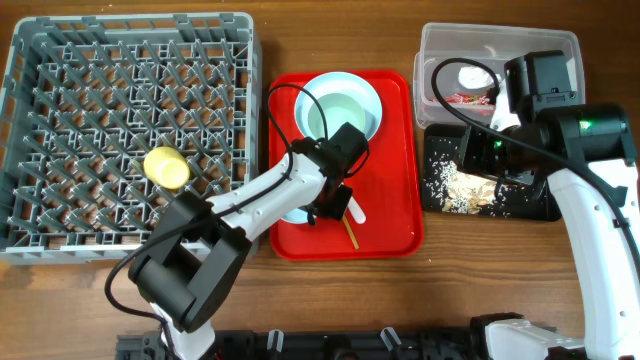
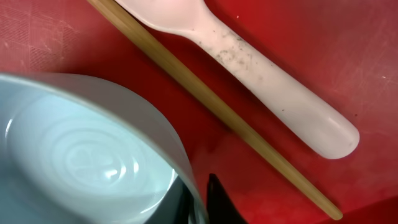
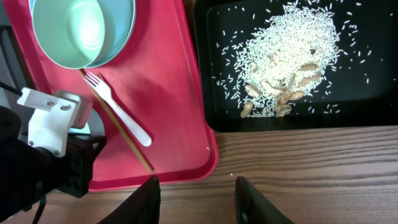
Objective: Sort waste into correct bins and load items into the dishwasher rack
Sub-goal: 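Grasp the light-blue bowl with left gripper, then place light-blue bowl upside down in the dish rack with left gripper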
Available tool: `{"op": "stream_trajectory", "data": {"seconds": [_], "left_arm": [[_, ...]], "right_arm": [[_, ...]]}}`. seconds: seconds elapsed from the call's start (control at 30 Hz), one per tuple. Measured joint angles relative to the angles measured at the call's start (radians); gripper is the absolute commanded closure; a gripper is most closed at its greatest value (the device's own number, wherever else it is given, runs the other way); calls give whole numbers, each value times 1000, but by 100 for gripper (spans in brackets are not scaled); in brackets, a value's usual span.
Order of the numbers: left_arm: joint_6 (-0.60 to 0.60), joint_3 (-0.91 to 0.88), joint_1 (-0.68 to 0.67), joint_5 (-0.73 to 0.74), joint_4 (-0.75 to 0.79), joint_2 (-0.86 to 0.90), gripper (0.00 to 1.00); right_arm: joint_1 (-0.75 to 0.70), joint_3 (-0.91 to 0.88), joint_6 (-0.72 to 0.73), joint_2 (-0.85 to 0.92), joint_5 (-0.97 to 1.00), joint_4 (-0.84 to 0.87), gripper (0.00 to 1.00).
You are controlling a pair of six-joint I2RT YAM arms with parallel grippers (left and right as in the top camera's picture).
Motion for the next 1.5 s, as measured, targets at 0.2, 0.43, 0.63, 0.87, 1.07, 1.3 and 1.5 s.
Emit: {"op": "stream_trajectory", "data": {"seconds": [0.2,0.43,0.63,0.87,1.07,1.3,1.5], "left_arm": [[-2,9,0,-20,-5,0,96],[-1,37,6,-9,-89,-74,96],[38,164,117,33,-110,-287,96],[192,188,550,403,-65,-391,96],[363,188,878,883,-39,-330,96],[423,188,995,1252,73,-126,96],[425,188,1040,1393,114,45,96]], "right_arm": [[0,0,0,0,0,0,59],[0,0,0,0,0,2,60],[0,0,0,0,0,2,60],[0,0,0,0,0,3,60],[0,0,0,0,0,2,59],[0,0,0,0,0,6,60],[0,0,0,0,0,6,60]]}}
